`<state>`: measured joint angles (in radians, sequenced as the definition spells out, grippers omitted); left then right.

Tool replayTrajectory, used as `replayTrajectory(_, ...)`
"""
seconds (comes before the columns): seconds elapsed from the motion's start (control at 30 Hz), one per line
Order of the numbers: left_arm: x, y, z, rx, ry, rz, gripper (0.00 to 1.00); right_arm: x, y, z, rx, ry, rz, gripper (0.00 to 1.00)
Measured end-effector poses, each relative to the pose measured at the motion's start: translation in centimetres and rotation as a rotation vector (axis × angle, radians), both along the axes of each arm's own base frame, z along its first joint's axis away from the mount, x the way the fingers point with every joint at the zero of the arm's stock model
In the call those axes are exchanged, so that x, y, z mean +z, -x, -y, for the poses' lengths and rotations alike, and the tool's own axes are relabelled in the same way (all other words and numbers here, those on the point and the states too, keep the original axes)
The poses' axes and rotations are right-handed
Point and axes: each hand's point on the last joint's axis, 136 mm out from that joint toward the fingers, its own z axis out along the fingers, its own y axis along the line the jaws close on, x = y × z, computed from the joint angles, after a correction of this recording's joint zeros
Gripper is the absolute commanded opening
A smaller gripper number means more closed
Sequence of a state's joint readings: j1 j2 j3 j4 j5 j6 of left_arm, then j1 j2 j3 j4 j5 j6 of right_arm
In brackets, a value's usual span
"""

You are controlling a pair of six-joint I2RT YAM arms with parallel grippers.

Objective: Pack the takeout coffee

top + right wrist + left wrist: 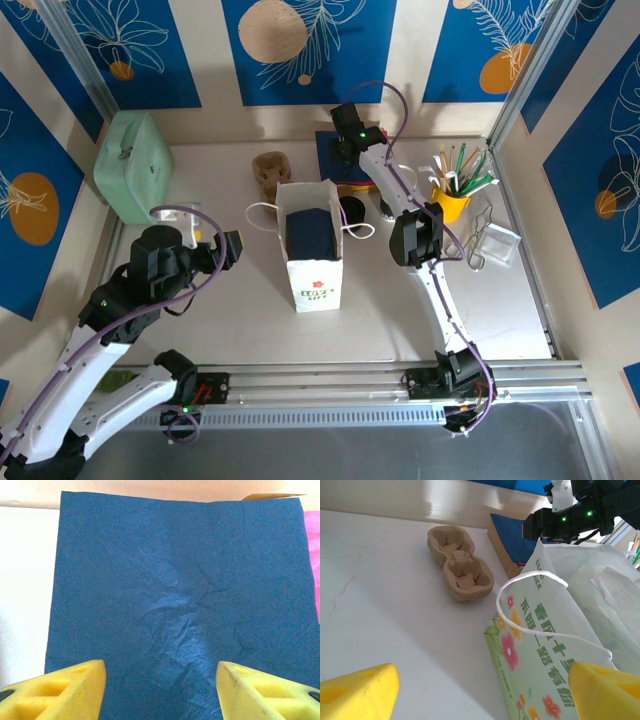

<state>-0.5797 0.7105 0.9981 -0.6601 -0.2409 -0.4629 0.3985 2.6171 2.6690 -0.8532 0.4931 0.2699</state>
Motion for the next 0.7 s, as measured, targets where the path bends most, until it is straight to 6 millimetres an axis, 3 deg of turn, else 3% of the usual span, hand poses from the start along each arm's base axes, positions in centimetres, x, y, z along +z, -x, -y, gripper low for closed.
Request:
replayTrajectory(0.47, 0.4, 0.1, -0.1, 0.0, 0.001, 0.002, 0.87, -4.1, -0.2, 0.6, -0.031, 0.015, -0.06, 0.76)
replayTrajectory(0.7, 0.2, 0.0, 0.0, 0.0, -0.003, -0.004, 0.87, -4.4, -0.1, 1.2, -0.043, 0.022, -0.073, 0.77)
